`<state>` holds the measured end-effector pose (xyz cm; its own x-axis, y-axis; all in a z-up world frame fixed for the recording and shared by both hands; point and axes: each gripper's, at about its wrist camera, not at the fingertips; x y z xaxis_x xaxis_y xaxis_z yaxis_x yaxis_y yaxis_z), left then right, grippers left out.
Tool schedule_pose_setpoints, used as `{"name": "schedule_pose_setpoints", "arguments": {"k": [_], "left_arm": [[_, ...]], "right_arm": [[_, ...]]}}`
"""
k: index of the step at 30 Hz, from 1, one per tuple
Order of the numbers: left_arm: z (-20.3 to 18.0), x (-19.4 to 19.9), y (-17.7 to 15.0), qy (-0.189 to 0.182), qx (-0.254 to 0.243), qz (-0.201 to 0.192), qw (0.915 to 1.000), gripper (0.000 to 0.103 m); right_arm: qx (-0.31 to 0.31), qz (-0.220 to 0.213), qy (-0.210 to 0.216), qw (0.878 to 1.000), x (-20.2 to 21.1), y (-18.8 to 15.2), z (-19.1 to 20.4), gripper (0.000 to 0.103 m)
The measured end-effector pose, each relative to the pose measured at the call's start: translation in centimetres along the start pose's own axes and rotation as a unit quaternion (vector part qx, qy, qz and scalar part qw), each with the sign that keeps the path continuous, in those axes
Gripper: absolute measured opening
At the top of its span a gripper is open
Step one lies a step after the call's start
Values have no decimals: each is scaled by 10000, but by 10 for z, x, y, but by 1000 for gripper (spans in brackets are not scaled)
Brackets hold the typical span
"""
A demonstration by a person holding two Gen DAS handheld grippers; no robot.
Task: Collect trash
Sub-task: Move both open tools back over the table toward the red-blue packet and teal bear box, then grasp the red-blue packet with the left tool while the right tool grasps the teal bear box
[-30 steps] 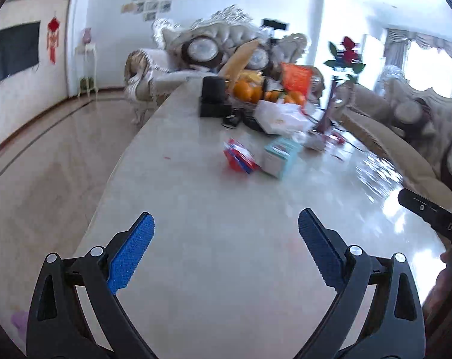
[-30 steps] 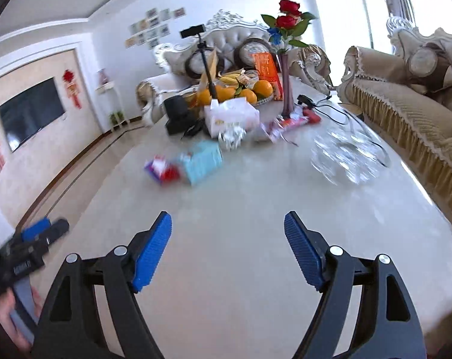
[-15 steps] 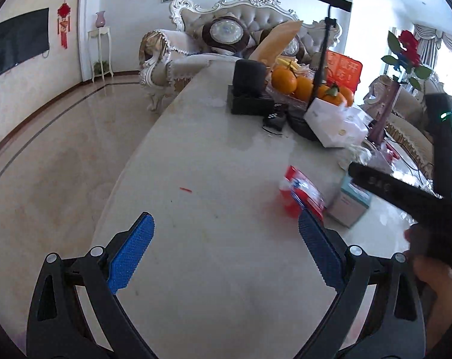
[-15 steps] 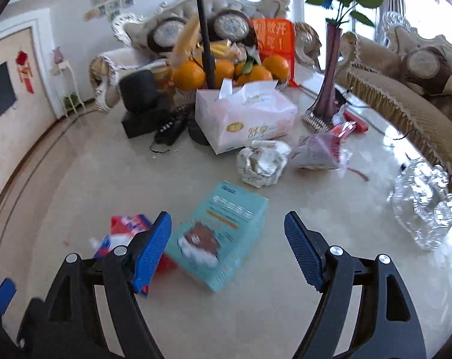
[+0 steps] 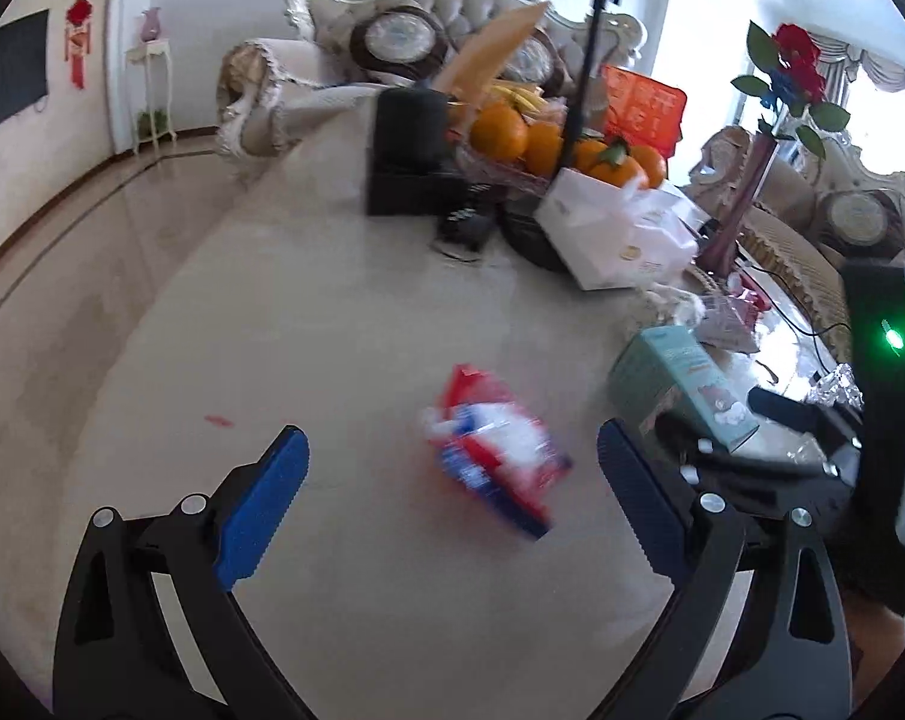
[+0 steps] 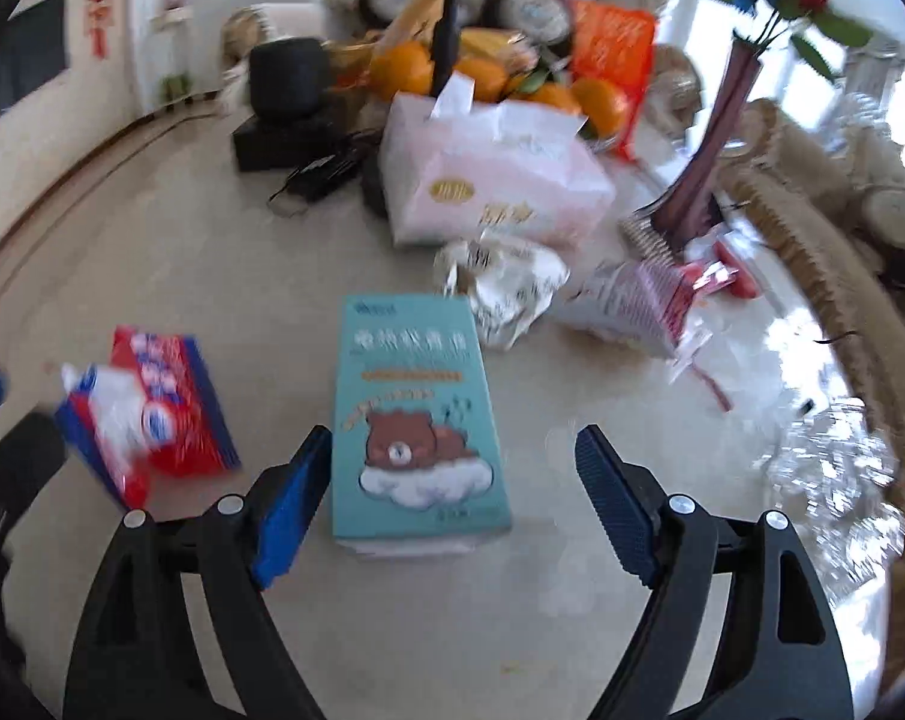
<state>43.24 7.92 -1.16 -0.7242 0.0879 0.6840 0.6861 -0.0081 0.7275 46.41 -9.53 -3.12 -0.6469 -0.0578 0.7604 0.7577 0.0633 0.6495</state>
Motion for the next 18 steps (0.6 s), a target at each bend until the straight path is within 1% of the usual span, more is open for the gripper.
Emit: {"name": "schedule_pose_setpoints", "arguments": {"k": [4, 8, 11, 13, 14, 15, 16, 17, 18], "left_arm": [[-14, -24, 7, 205, -112, 152, 9996, 94], [-13, -44, 7, 346, 17, 408, 9986, 94], [-7, -53, 6, 483, 182, 625, 9967, 94], [-6, -57, 4, 574, 205, 753, 9953, 94], [-5, -61, 2, 546, 181, 854, 9947, 94], [-5, -64, 0, 492, 166, 924, 9944, 94], [-5, -64, 0, 495, 146, 906, 9946, 93], [-6, -63, 1, 377, 123, 856, 9955, 84], [-7, -62, 1, 354, 71, 817, 9960, 62]], "right_arm": [[175, -143, 105, 9997, 0, -1, -11, 78], [400, -193, 274, 9986, -3, 3, -9, 78], [634, -164, 282, 9975, -9, 4, -3, 78], [702, -100, 347, 9969, -12, 3, -1, 77], [714, -59, 375, 9967, -13, 2, 0, 77], [716, -20, 377, 9967, -15, 1, 0, 76], [714, 53, 379, 9967, -16, -1, 1, 69], [710, 147, 420, 9965, -17, -3, 2, 57], [650, 203, 528, 9963, -17, -4, 2, 49]]}}
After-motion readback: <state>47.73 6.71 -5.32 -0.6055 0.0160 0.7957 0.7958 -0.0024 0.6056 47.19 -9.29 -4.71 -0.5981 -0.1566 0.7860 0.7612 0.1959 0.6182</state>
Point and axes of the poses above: each gripper's, at about its wrist camera, not at the fingertips, and x roughly against the way its jaws point, z to its left, y to its top, and after that the axes turned 6 degrees about -x, right-handed
